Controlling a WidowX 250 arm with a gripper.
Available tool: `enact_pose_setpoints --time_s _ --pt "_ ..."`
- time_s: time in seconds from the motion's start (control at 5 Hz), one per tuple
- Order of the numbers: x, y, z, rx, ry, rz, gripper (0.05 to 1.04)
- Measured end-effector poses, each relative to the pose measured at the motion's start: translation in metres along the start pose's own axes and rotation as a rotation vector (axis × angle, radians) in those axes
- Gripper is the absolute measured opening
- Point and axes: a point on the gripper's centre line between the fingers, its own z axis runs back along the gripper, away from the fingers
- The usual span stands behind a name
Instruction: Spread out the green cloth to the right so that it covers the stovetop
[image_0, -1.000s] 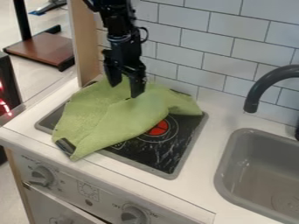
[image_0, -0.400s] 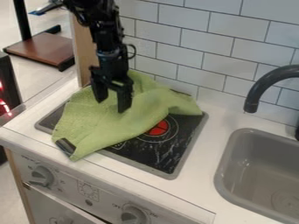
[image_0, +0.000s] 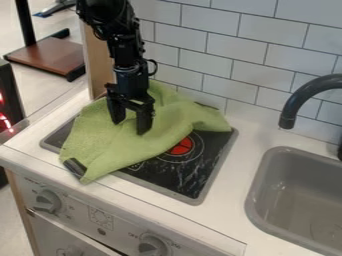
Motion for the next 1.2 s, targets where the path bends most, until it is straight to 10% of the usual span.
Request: enact_pose_setpoints --time_s 0.6,1.2 --pt "0.004 0.003 0.001 0.023 -0.024 0.015 0.145" --pt "0.003 -0.011 0.0 -0.005 -0.044 -0.015 0.048"
